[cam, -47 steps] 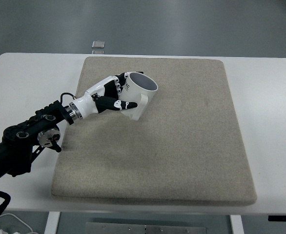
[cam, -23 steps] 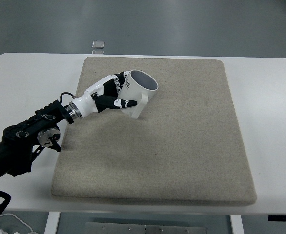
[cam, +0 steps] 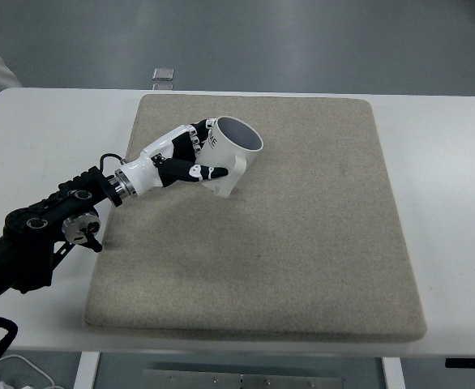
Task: Flip white cup upright
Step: 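Open the left hand and release the upright mug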
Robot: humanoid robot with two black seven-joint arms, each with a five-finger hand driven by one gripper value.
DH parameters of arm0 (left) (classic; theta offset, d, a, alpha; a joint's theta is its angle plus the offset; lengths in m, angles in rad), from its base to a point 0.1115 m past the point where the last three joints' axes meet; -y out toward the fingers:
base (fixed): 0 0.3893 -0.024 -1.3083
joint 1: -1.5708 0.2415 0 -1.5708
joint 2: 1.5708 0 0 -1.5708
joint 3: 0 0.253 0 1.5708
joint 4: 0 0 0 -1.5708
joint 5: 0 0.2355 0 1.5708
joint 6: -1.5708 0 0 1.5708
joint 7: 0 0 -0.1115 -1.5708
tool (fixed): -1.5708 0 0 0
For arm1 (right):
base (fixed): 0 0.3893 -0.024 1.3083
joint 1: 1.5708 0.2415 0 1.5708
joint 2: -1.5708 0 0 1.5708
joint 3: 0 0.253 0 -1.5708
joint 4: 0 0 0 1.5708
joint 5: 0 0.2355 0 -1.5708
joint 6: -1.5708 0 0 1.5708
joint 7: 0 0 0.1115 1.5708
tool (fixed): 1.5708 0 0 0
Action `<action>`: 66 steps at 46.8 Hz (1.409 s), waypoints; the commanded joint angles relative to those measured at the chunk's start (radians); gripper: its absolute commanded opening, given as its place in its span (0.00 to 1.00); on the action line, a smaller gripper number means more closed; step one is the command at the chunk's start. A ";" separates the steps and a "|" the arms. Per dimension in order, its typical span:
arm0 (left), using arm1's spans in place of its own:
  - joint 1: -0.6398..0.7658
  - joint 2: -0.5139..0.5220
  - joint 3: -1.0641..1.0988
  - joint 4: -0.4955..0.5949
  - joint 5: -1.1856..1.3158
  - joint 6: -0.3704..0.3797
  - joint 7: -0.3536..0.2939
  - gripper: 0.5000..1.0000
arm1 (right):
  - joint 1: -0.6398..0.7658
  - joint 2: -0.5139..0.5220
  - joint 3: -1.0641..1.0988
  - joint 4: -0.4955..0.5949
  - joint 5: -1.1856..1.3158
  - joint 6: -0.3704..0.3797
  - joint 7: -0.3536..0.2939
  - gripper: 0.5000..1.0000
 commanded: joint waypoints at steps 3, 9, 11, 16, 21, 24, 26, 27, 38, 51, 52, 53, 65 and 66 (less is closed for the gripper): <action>0.000 0.000 0.000 0.000 -0.001 0.000 0.000 0.92 | 0.000 0.000 0.000 0.000 0.000 0.000 0.000 0.86; 0.000 0.000 0.000 0.000 -0.003 0.000 0.000 0.92 | 0.000 0.000 0.000 0.000 0.000 0.000 0.000 0.86; 0.000 0.000 0.000 0.000 -0.003 0.000 0.000 0.93 | 0.000 0.000 0.000 0.000 0.000 0.000 0.000 0.86; 0.000 0.000 0.000 0.000 -0.003 0.000 0.000 0.93 | 0.000 0.000 0.000 0.000 0.000 0.000 0.000 0.86; 0.000 0.000 0.000 0.000 -0.001 0.000 0.003 0.97 | 0.000 0.000 0.000 0.000 0.000 0.000 0.000 0.86; 0.000 0.000 0.000 0.000 -0.001 0.000 0.014 0.98 | 0.000 0.000 0.000 0.000 0.000 0.000 0.000 0.86; 0.000 0.000 0.000 0.000 -0.003 0.002 0.017 0.98 | 0.000 0.000 0.000 0.000 0.000 0.000 0.000 0.86; 0.000 0.000 0.000 0.000 -0.003 0.002 0.019 0.98 | 0.000 0.000 0.000 0.000 0.000 0.000 0.000 0.86; -0.009 0.002 -0.001 -0.005 -0.005 -0.002 0.022 0.98 | 0.000 0.000 0.000 0.000 0.000 0.000 0.000 0.86; -0.037 0.061 -0.015 -0.009 -0.090 -0.029 0.104 0.98 | 0.000 0.000 0.000 0.000 0.000 0.000 0.000 0.86; -0.041 0.067 -0.015 -0.011 -0.110 -0.034 0.120 0.98 | 0.000 0.000 0.000 0.000 0.000 0.000 0.000 0.86; -0.046 0.072 -0.015 -0.009 -0.132 -0.037 0.135 0.98 | 0.000 0.000 0.000 0.000 0.000 0.000 0.000 0.86; -0.084 0.133 -0.015 -0.008 -0.359 -0.042 0.321 0.98 | 0.000 0.000 0.000 0.000 0.000 0.000 0.000 0.86; -0.089 0.138 -0.017 -0.006 -0.366 -0.042 0.328 0.98 | 0.000 0.000 0.000 0.000 0.000 0.000 0.000 0.86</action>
